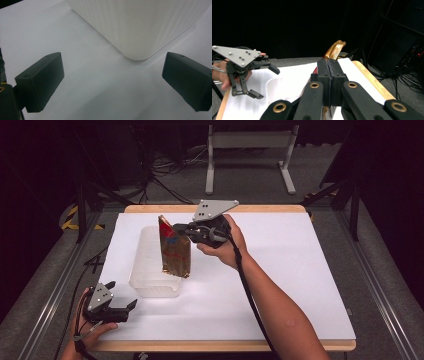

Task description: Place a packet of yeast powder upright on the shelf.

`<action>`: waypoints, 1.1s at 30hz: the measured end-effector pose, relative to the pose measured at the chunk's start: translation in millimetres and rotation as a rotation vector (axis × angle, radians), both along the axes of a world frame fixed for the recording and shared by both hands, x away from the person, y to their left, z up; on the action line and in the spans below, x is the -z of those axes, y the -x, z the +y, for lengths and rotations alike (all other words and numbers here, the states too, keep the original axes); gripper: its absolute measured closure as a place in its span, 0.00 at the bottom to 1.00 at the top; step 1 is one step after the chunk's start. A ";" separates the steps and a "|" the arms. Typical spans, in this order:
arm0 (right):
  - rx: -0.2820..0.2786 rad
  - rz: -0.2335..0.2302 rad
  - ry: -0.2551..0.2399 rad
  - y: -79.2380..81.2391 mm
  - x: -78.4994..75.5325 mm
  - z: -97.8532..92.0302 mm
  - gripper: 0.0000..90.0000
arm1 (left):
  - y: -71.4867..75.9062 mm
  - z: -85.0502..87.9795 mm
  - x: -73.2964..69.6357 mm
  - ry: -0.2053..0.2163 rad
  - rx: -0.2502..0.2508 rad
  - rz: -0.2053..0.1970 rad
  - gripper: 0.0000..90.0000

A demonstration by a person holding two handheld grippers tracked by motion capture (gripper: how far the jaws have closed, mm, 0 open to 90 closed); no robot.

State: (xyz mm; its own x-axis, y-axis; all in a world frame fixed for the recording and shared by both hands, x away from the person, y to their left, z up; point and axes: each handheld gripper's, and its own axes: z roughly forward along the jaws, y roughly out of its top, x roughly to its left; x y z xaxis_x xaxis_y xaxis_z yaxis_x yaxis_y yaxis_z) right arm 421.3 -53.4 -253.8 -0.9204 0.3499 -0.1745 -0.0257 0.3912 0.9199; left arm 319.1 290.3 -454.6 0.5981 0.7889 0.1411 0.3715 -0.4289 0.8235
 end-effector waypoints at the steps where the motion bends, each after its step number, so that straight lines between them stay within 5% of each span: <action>1: -0.006 0.001 -0.002 -1.6 0.5 2.4 0.99 | -0.1 0.0 0.2 0.001 0.001 0.002 0.05; 27: -0.058 -0.004 0.072 -38.2 19.3 50.8 0.98 | 1.1 1.4 1.4 0.017 0.015 0.003 0.05; 33: -0.083 0.004 0.050 -37.3 24.8 54.2 0.98 | 1.0 1.7 1.1 0.017 0.015 0.002 0.05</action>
State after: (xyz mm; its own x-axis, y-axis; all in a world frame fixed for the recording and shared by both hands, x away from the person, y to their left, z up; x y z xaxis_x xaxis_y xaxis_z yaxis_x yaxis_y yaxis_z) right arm 458.6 0.9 -278.6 -0.9466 0.2633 -0.1860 -0.0562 0.4334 0.8994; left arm 318.1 291.9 -455.7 0.6100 0.7822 0.1268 0.3669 -0.4206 0.8297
